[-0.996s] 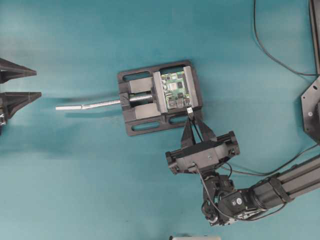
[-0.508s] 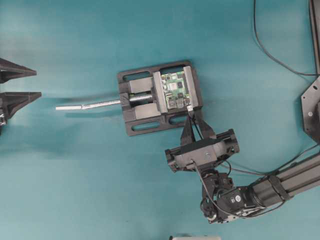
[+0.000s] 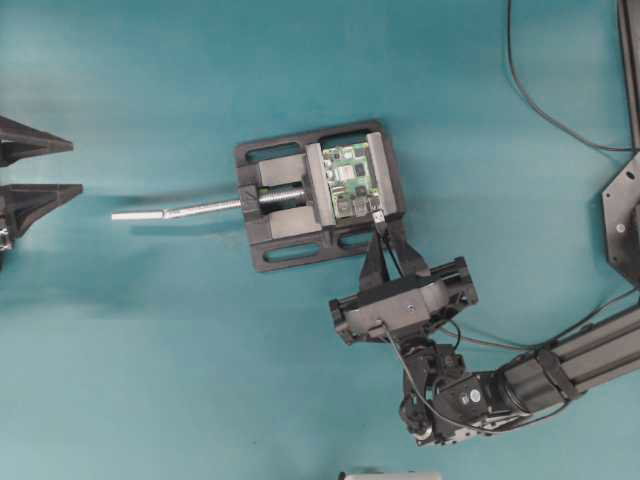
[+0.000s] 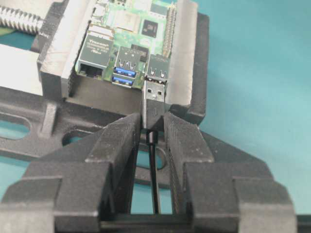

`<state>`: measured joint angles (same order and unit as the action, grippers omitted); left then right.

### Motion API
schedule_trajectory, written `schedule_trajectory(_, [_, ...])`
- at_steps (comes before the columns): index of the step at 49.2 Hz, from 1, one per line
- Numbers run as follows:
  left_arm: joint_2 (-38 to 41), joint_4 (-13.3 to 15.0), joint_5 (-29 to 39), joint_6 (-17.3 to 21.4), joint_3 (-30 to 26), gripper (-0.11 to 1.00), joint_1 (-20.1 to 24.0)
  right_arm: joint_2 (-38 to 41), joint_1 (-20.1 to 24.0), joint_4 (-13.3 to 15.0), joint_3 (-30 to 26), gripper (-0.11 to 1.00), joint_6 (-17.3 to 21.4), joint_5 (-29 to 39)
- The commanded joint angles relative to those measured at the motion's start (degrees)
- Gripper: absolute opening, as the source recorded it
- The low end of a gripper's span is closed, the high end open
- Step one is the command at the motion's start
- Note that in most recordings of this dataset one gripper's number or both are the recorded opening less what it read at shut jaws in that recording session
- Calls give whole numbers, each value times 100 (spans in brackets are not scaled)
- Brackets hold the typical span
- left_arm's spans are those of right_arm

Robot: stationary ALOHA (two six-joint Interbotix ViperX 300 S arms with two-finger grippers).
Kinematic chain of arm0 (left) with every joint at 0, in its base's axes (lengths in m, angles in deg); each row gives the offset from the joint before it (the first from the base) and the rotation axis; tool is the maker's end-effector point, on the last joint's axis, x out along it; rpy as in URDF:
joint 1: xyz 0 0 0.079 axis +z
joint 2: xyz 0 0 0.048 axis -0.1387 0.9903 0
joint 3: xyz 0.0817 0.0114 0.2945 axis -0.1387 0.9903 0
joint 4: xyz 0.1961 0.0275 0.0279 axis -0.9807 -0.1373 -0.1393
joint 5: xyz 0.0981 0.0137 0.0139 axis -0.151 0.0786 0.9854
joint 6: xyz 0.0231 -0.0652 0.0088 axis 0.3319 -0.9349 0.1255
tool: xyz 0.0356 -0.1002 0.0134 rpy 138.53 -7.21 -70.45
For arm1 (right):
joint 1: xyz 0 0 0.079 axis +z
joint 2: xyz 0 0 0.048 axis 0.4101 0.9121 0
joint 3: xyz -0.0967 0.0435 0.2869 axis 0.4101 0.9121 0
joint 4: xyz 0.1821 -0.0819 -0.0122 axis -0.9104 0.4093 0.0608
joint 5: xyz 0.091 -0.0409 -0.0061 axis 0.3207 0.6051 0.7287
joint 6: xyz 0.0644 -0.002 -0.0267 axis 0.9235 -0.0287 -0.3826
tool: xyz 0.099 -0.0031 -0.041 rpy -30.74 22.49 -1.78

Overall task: Insert the USB into the fixed PCB.
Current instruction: 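Carry the USB plug with the right gripper up to the board's USB port, then align the USB plug with the right-side USB port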

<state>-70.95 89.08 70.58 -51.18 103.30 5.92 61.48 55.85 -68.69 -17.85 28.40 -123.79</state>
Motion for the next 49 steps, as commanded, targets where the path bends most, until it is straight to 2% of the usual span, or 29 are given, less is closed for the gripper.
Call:
schedule_trajectory(1, [35, -26, -26, -62, -62, 93, 9, -281, -18, 18, -62, 21, -35, -70])
schedule_trajectory(49, [35, -18, -26, -62, -70, 93, 9, -308, -105, 53, -18, 21, -18, 53])
